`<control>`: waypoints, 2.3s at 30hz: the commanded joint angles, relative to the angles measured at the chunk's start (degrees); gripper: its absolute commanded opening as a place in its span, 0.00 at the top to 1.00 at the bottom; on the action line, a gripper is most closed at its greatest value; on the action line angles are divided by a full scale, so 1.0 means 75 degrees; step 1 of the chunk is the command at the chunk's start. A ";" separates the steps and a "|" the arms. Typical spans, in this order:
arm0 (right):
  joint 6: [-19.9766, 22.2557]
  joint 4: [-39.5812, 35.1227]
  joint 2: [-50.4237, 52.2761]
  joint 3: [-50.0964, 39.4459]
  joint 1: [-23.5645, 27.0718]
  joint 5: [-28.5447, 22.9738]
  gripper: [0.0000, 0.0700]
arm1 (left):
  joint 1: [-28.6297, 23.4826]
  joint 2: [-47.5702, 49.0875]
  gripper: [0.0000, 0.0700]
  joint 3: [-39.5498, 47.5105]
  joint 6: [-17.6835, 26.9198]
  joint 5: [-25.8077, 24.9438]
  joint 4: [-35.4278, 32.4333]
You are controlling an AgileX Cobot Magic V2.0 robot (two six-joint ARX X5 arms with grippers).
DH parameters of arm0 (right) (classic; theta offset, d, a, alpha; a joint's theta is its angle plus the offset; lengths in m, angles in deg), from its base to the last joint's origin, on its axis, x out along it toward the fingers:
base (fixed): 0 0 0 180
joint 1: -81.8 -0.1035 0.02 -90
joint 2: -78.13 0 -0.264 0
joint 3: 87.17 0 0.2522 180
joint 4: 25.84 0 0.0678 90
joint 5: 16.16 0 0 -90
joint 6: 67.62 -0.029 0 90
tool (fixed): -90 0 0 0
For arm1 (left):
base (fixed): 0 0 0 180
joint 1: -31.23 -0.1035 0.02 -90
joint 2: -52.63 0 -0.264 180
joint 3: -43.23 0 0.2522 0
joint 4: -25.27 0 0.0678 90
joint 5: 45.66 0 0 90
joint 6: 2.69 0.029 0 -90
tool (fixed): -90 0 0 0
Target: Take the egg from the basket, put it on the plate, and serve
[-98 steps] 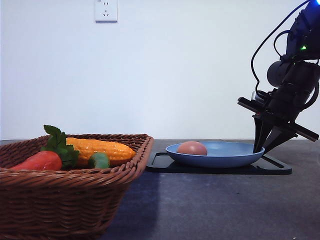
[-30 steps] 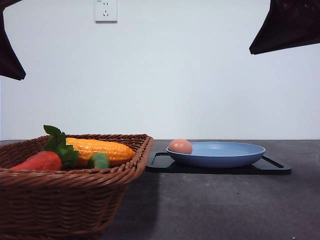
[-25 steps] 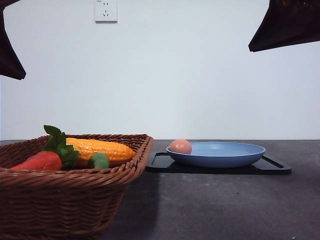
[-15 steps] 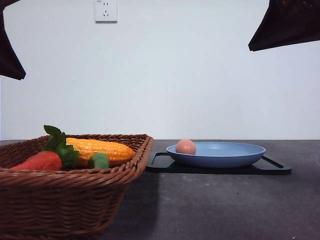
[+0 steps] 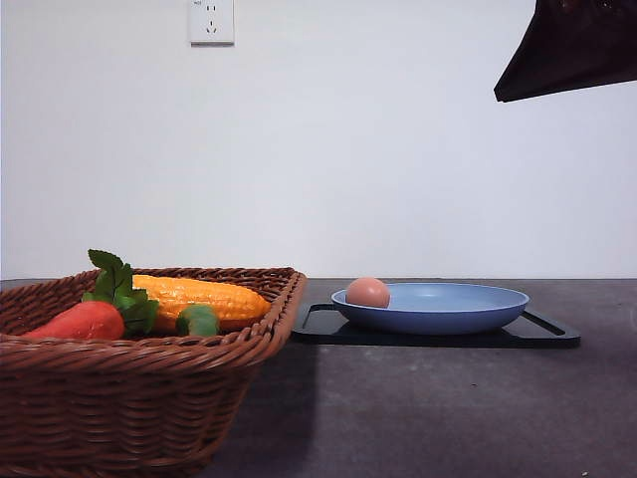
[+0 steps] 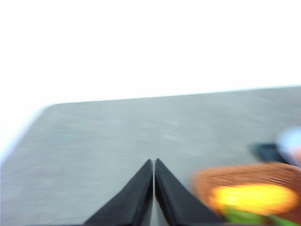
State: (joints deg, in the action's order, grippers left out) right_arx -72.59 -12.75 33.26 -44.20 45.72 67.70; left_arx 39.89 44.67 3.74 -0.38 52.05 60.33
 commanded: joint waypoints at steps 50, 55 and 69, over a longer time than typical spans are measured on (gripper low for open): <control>0.0032 0.0355 0.0660 0.0073 0.0014 -0.0295 1.00 | -0.1160 0.1039 1.00 0.3081 -0.1148 -0.0511 -0.0598; 0.1193 0.0327 0.2001 -0.0124 0.0618 -0.0704 1.00 | -0.1160 0.1039 1.00 0.3081 -0.1148 -0.0511 -0.0607; 0.1118 0.0268 0.4977 -0.2811 0.4028 0.1072 1.00 | -0.1160 0.1039 1.00 0.3081 -0.1148 -0.0511 -0.0613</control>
State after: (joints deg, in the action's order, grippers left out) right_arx -63.59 -10.15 70.16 -64.65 75.48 74.77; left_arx 31.24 52.38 26.05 -8.47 48.39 54.03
